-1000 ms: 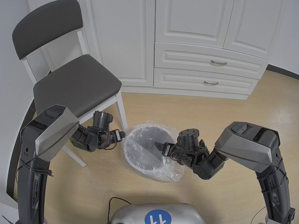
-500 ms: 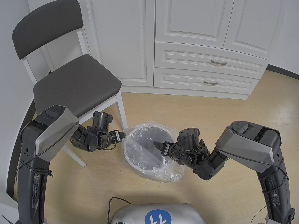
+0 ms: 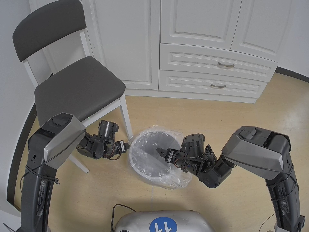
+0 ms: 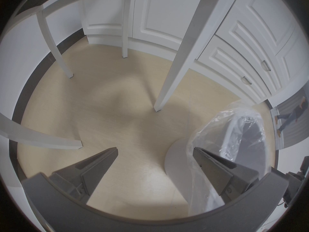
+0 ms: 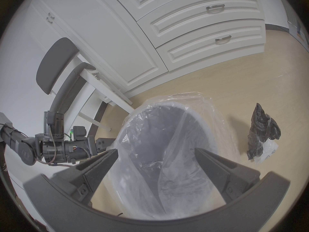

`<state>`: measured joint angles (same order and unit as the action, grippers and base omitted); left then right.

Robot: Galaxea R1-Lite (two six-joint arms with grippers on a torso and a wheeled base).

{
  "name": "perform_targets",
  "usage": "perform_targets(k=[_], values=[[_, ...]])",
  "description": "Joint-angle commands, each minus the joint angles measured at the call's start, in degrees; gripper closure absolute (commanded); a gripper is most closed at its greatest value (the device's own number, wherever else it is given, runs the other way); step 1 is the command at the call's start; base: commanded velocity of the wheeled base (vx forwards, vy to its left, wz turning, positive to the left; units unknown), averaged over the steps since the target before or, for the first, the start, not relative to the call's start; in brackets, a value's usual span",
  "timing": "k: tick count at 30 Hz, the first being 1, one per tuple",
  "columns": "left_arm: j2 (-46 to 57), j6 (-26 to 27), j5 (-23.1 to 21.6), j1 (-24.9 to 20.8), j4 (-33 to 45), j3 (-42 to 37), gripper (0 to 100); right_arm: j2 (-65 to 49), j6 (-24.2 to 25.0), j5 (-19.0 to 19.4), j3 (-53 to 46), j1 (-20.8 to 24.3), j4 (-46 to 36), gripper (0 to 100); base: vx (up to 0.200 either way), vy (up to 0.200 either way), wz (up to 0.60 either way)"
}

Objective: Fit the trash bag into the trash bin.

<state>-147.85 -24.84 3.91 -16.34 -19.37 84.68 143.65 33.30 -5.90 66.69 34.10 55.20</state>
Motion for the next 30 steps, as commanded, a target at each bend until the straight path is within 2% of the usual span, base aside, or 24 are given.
perform_targets(k=[1,22,30], values=[[-2.1,0.0,0.3,0.7,1.7,2.3,0,-0.2,0.0,0.0,-0.3,0.4,0.2,0,0.000,0.000,0.00],[-2.4,0.1,0.4,1.7,3.8,2.7,0,-0.2,0.2,0.0,-0.8,1.6,0.6,0,0.000,0.000,0.00],[2.4,1.1,-0.3,2.2,3.3,-1.3,0,0.1,0.4,-0.1,-3.1,4.8,1.2,0,0.000,0.000,0.00]])
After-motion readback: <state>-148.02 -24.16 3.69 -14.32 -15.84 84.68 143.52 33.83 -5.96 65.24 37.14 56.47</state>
